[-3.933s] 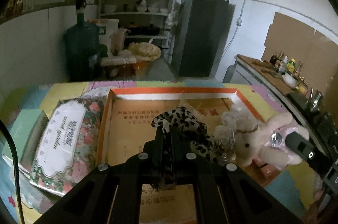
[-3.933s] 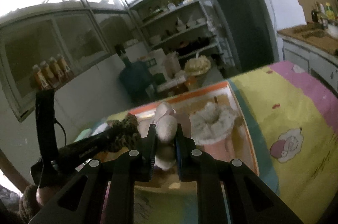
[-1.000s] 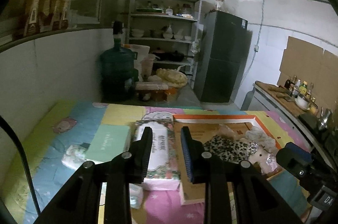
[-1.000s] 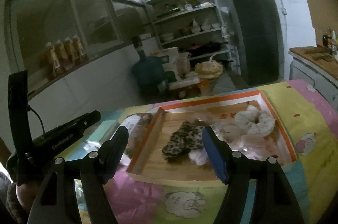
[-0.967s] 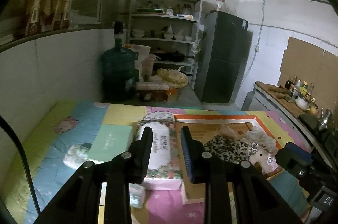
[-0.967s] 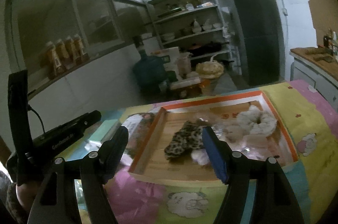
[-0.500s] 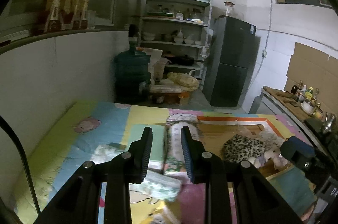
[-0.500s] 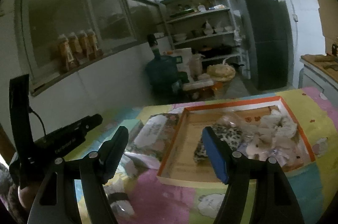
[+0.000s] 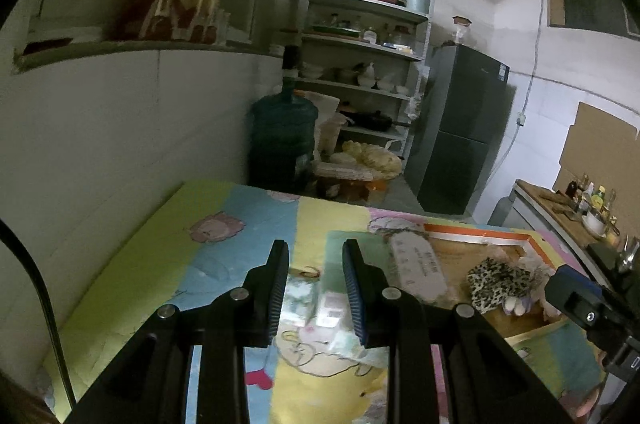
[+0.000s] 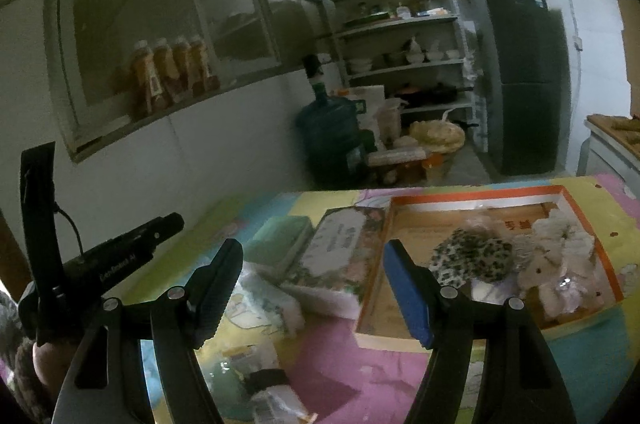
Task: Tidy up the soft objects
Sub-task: 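Move both grippers back toward the remaining pile, then grasp the white barcoded packet with the right gripper while the left gripper grasps the mint-green plastic bag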
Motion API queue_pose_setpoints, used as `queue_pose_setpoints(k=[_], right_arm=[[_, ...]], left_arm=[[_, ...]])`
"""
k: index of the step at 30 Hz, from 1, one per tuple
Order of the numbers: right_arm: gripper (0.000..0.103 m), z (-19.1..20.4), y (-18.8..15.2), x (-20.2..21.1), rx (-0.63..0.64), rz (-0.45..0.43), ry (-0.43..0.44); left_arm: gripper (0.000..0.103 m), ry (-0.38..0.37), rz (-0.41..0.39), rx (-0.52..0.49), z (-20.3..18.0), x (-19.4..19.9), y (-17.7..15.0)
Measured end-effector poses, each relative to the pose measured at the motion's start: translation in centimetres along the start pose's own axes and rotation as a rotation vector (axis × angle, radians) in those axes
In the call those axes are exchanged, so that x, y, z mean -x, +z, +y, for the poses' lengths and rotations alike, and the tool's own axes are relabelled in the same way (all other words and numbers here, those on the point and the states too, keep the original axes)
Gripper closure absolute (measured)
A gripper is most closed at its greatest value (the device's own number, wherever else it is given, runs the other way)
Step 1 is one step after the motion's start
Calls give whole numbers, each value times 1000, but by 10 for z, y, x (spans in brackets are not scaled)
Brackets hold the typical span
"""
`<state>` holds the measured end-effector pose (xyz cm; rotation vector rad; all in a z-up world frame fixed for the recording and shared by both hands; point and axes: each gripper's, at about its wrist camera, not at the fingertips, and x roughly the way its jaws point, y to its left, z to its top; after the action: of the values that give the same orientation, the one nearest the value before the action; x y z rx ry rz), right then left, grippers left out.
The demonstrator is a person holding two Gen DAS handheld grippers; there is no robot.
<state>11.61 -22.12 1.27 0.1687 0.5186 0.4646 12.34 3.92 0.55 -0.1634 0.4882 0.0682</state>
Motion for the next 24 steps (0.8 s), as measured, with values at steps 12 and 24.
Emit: queue_pose_setpoints(k=[12, 24], right_arm=[[29, 40, -36, -26, 226, 139, 26], [29, 47, -95, -46, 477, 328, 67]], left_arm=[[75, 14, 31, 37, 53, 6, -21], [75, -1, 87, 58, 69, 11, -51]])
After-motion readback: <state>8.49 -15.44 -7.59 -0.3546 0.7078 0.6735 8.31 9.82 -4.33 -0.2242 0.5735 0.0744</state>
